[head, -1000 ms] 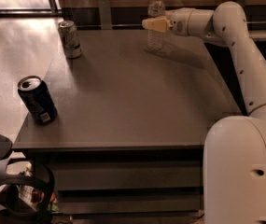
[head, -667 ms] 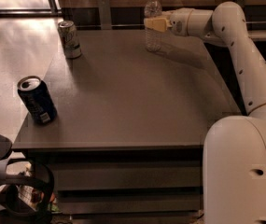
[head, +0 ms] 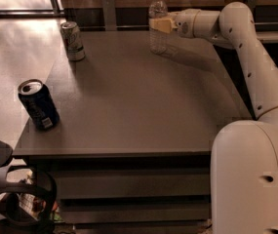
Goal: Move water bottle near pepsi can
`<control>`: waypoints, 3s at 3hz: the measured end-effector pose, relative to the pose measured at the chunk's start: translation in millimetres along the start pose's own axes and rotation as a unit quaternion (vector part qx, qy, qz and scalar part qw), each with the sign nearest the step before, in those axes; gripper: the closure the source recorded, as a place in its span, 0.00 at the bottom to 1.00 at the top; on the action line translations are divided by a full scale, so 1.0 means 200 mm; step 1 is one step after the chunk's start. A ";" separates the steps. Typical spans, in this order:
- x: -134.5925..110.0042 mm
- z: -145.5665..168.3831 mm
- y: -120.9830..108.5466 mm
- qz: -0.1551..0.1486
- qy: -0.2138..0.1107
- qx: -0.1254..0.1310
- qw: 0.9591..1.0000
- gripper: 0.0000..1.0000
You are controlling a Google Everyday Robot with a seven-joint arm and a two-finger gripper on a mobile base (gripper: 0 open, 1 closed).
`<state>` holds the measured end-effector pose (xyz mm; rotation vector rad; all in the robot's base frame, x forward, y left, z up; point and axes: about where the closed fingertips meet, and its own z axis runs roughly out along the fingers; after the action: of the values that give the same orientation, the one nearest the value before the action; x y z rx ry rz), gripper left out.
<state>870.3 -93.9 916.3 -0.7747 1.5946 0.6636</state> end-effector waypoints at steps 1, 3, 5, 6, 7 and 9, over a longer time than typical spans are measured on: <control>-0.13 -0.08 0.10 0.004 -0.003 -0.024 1.000 1.00; -0.42 -0.35 0.44 -0.017 -0.035 -0.038 0.999 1.00; -0.34 -0.47 0.92 -0.025 -0.024 -0.055 0.998 1.00; -0.21 -0.48 1.07 -0.009 -0.009 -0.065 0.998 1.00; -0.14 -0.48 1.21 0.003 -0.006 -0.080 0.997 1.00; -0.10 -0.45 1.37 -0.005 -0.005 -0.104 0.995 1.00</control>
Offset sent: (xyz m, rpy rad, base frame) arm -0.1067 0.0056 0.0898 0.0502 -0.0219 0.0877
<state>602.7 7.8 950.1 -0.9298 1.5277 0.8342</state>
